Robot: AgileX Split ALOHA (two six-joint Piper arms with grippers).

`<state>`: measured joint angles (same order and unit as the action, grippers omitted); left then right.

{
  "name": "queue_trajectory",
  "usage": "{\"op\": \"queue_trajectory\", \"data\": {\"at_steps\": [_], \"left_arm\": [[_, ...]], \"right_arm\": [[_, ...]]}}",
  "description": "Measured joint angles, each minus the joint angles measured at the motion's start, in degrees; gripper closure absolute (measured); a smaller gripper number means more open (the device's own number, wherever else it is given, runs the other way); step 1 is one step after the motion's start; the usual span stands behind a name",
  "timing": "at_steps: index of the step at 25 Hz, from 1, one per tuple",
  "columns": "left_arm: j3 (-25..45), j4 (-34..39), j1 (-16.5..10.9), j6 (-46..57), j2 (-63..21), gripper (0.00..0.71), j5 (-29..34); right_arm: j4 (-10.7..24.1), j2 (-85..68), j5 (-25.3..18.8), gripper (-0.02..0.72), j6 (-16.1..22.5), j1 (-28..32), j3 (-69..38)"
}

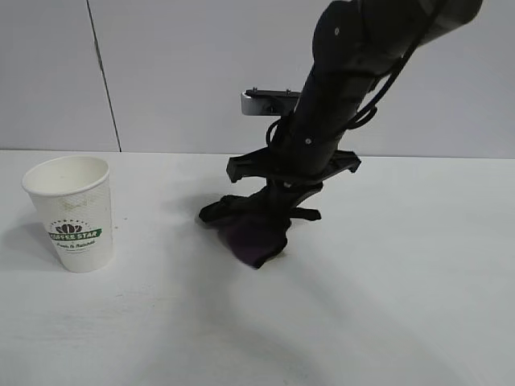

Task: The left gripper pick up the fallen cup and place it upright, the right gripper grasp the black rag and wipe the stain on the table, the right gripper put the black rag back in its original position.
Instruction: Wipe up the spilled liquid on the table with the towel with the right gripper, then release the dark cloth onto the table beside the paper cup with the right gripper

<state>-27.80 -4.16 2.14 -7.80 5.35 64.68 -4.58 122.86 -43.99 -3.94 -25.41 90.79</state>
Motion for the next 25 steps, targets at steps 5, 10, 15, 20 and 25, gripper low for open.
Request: {"op": "queue_trajectory", "data": {"at_steps": [5,10,15,20,25], "left_arm": [[0.0,0.0,0.0,0.0,0.0,0.023,0.0],[0.0,0.1,0.0,0.0,0.0,0.023,0.0],[0.0,0.1,0.0,0.0,0.0,0.023,0.0],[0.0,0.1,0.0,0.0,0.0,0.023,0.0],[0.0,0.1,0.0,0.0,0.0,0.023,0.0]], "right_arm": [[8.5,-0.2,-10.5,0.660,4.4,0.7,1.1],[10.0,-0.2,-14.0,0.660,5.2,1.8,1.1],[10.7,-0.2,-14.2,0.651,5.6,1.9,1.1],[9.7,-0.2,-13.5,0.317,6.4,2.0,1.1],[10.8,-0.6,-13.5,0.118,9.4,2.2,1.2]]}}
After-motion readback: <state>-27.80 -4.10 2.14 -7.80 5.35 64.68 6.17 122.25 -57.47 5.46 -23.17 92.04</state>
